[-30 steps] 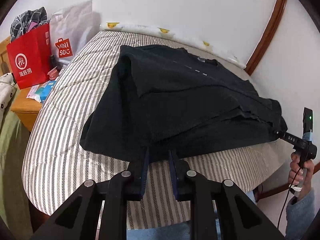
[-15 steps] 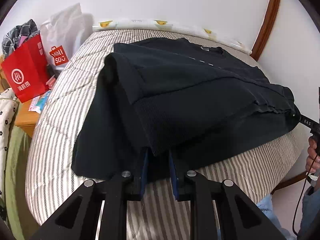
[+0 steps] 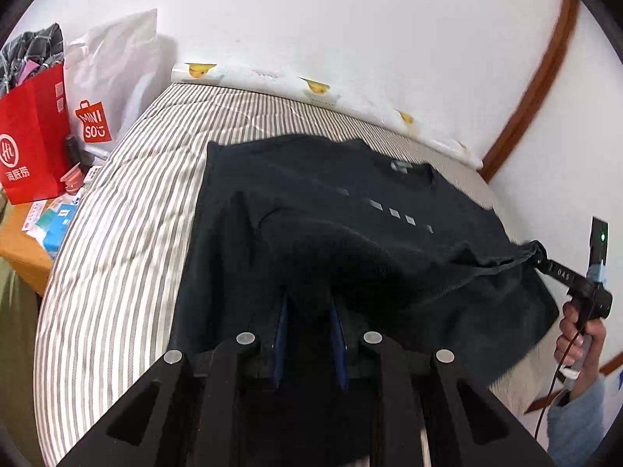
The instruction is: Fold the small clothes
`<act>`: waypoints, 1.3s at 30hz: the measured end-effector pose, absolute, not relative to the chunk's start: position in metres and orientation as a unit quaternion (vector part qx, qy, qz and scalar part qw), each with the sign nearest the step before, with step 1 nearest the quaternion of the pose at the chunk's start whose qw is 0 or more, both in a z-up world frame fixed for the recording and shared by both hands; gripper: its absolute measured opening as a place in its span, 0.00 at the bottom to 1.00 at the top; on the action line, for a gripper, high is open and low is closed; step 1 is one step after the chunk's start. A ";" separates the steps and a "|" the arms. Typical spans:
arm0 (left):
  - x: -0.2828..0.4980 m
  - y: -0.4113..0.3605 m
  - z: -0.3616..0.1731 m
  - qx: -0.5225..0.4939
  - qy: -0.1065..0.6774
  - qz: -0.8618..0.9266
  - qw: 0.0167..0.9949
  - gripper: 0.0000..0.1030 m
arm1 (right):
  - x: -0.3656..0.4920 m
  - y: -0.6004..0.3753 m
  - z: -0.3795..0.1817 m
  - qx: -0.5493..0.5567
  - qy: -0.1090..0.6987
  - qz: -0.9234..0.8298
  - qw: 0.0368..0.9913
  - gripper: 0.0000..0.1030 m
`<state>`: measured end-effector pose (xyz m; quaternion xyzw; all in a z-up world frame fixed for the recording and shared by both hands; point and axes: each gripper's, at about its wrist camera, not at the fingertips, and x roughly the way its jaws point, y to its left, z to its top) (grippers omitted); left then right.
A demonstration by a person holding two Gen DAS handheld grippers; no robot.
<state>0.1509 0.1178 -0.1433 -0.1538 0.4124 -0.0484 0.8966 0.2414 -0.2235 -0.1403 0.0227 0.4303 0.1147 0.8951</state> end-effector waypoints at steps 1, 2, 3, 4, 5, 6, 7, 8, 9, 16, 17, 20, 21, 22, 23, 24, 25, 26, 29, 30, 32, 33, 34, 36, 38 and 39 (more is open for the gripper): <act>0.161 0.121 -0.143 -0.160 0.411 -0.046 0.896 0.18 | 0.250 -0.222 -0.140 0.026 0.430 0.113 0.895 0.14; 0.168 0.123 -0.142 -0.166 0.410 -0.046 0.896 0.18 | 0.260 -0.219 -0.139 0.029 0.430 0.111 0.895 0.14; 0.175 0.126 -0.140 -0.173 0.409 -0.044 0.895 0.18 | 0.264 -0.218 -0.137 0.033 0.429 0.107 0.896 0.14; 0.179 0.129 -0.140 -0.176 0.408 -0.043 0.895 0.18 | 0.270 -0.218 -0.135 0.038 0.426 0.104 0.898 0.14; 0.187 0.130 -0.138 -0.179 0.407 -0.043 0.895 0.18 | 0.275 -0.216 -0.131 0.041 0.420 0.105 0.900 0.14; 0.191 0.130 -0.136 -0.178 0.406 -0.042 0.895 0.18 | 0.276 -0.215 -0.128 0.040 0.417 0.107 0.902 0.16; 0.192 0.129 -0.136 -0.176 0.404 -0.041 0.897 0.19 | 0.278 -0.213 -0.125 0.035 0.410 0.112 0.905 0.17; 0.196 0.129 -0.134 -0.175 0.400 -0.043 0.899 0.20 | 0.278 -0.213 -0.122 0.029 0.404 0.112 0.907 0.23; 0.197 0.130 -0.132 -0.179 0.389 -0.049 0.903 0.21 | 0.279 -0.212 -0.120 0.018 0.396 0.108 0.912 0.29; 0.205 0.138 -0.118 -0.208 0.349 -0.068 0.911 0.36 | 0.287 -0.226 -0.130 -0.010 0.405 0.086 0.910 0.37; 0.205 0.140 -0.116 -0.215 0.342 -0.076 0.912 0.39 | 0.289 -0.229 -0.132 -0.010 0.411 0.083 0.908 0.37; 0.207 0.140 -0.114 -0.206 0.344 -0.077 0.913 0.48 | 0.293 -0.237 -0.138 -0.016 0.422 0.080 0.903 0.38; 0.208 0.137 -0.116 -0.192 0.350 -0.071 0.914 0.48 | 0.293 -0.238 -0.140 -0.018 0.423 0.078 0.902 0.42; 0.211 0.135 -0.120 -0.178 0.359 -0.062 0.914 0.48 | 0.295 -0.239 -0.142 -0.022 0.425 0.074 0.902 0.45; 0.215 0.134 -0.125 -0.160 0.374 -0.045 0.912 0.48 | 0.297 -0.240 -0.143 -0.025 0.426 0.073 0.901 0.49; 0.219 0.132 -0.129 -0.146 0.384 -0.030 0.911 0.48 | 0.299 -0.242 -0.146 -0.028 0.429 0.071 0.900 0.51; 0.223 0.131 -0.133 -0.138 0.390 -0.024 0.910 0.48 | 0.302 -0.242 -0.147 -0.030 0.432 0.070 0.899 0.51; 0.226 0.131 -0.136 -0.134 0.396 -0.022 0.908 0.48 | 0.305 -0.242 -0.149 -0.033 0.435 0.070 0.897 0.52; 0.242 0.131 -0.149 -0.117 0.426 -0.011 0.897 0.48 | 0.315 -0.242 -0.157 -0.040 0.446 0.067 0.892 0.52; 0.249 0.129 -0.153 -0.105 0.436 -0.005 0.894 0.48 | 0.319 -0.242 -0.159 -0.041 0.449 0.067 0.890 0.52; 0.256 0.126 -0.158 -0.089 0.442 -0.004 0.892 0.44 | 0.325 -0.242 -0.163 -0.042 0.453 0.067 0.888 0.52; 0.259 0.125 -0.159 -0.082 0.440 -0.004 0.894 0.42 | 0.327 -0.242 -0.165 -0.042 0.454 0.067 0.887 0.52; 0.260 0.124 -0.160 -0.077 0.441 -0.004 0.894 0.42 | 0.330 -0.242 -0.166 -0.040 0.455 0.069 0.887 0.52; 0.267 0.122 -0.164 -0.067 0.447 -0.009 0.892 0.36 | 0.335 -0.241 -0.168 -0.036 0.456 0.080 0.886 0.52; 0.271 0.121 -0.168 -0.069 0.451 -0.012 0.890 0.31 | 0.341 -0.237 -0.171 -0.038 0.461 0.094 0.881 0.52; 0.271 0.120 -0.170 -0.068 0.452 -0.012 0.890 0.28 | 0.343 -0.234 -0.173 -0.040 0.463 0.098 0.880 0.48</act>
